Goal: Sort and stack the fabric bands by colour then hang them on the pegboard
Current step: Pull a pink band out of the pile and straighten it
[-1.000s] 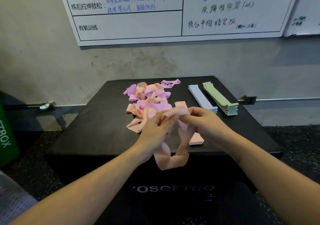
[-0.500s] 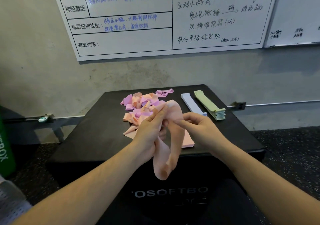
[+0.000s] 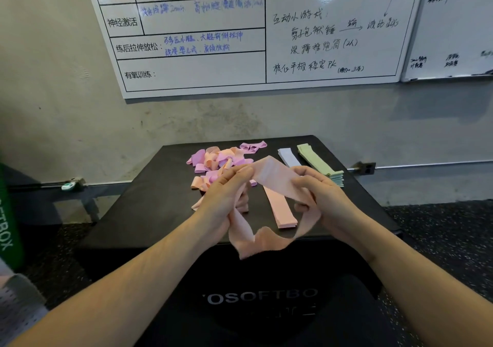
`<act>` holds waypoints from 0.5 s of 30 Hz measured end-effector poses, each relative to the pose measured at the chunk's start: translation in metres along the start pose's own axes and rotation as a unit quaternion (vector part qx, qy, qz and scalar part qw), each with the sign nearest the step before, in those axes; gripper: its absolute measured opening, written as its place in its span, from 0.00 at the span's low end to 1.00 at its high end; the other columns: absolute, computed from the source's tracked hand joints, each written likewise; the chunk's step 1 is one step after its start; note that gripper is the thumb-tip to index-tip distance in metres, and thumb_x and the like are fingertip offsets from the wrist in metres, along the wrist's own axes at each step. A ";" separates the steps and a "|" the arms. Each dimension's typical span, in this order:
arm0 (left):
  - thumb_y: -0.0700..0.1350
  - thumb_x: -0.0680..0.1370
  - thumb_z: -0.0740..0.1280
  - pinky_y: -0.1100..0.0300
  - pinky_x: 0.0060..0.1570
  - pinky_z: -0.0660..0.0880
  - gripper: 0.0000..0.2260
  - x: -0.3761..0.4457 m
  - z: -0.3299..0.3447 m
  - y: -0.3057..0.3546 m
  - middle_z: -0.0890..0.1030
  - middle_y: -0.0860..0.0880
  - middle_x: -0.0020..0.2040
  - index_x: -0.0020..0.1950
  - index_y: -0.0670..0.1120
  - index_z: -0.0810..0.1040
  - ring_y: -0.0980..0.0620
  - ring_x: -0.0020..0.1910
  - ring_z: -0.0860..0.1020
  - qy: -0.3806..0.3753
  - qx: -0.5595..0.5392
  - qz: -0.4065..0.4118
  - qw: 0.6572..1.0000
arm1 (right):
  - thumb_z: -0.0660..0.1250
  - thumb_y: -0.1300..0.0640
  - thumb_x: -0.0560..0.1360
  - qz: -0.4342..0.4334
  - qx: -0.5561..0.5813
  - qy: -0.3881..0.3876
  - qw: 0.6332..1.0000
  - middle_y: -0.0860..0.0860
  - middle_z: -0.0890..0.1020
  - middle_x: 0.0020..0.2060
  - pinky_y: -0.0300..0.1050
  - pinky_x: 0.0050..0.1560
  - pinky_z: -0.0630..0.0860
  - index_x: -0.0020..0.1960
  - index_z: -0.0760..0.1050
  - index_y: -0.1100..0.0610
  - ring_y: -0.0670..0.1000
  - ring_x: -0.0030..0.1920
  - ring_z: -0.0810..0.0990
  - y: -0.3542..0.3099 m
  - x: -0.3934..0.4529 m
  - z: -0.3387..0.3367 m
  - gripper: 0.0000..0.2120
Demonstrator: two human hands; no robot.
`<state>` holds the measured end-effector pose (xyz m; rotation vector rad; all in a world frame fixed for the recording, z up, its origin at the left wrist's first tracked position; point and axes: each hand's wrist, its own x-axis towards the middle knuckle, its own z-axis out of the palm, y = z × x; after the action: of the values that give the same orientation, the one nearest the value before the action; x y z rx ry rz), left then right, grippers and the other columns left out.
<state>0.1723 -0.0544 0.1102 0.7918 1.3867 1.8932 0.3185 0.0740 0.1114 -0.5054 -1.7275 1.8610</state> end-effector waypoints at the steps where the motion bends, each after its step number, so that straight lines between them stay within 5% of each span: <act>1: 0.44 0.81 0.68 0.62 0.27 0.54 0.08 0.000 -0.001 0.000 0.65 0.51 0.30 0.43 0.51 0.83 0.56 0.25 0.59 0.003 -0.001 0.002 1.000 | 0.65 0.58 0.80 -0.005 -0.030 0.004 1.000 0.45 0.79 0.36 0.38 0.32 0.68 0.46 0.80 0.51 0.44 0.33 0.73 0.000 -0.002 -0.001 0.07; 5: 0.42 0.82 0.67 0.63 0.34 0.66 0.07 -0.002 -0.006 0.000 0.75 0.49 0.37 0.57 0.44 0.83 0.55 0.32 0.70 -0.029 0.014 0.004 0.999 | 0.71 0.52 0.77 -0.012 -0.033 0.003 0.999 0.47 0.76 0.34 0.37 0.30 0.66 0.41 0.82 0.50 0.45 0.30 0.70 -0.003 -0.008 -0.002 0.06; 9: 0.45 0.81 0.69 0.43 0.60 0.76 0.10 -0.009 -0.010 0.000 0.84 0.47 0.56 0.61 0.49 0.84 0.48 0.54 0.79 -0.060 0.100 0.005 0.993 | 0.73 0.53 0.73 -0.007 0.043 0.020 0.999 0.51 0.75 0.37 0.39 0.30 0.63 0.42 0.82 0.53 0.47 0.32 0.68 -0.003 -0.008 -0.008 0.04; 15: 0.43 0.77 0.73 0.53 0.53 0.78 0.08 -0.017 -0.004 -0.003 0.86 0.54 0.51 0.51 0.57 0.87 0.51 0.53 0.82 -0.022 0.193 0.041 0.980 | 0.71 0.53 0.72 0.023 0.069 -0.007 0.997 0.53 0.79 0.37 0.46 0.42 0.72 0.49 0.76 0.55 0.50 0.36 0.77 -0.002 -0.011 -0.013 0.09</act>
<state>0.1798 -0.0695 0.1048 1.0829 1.7450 1.6739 0.3354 0.0777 0.1108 -0.4821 -1.5945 2.0055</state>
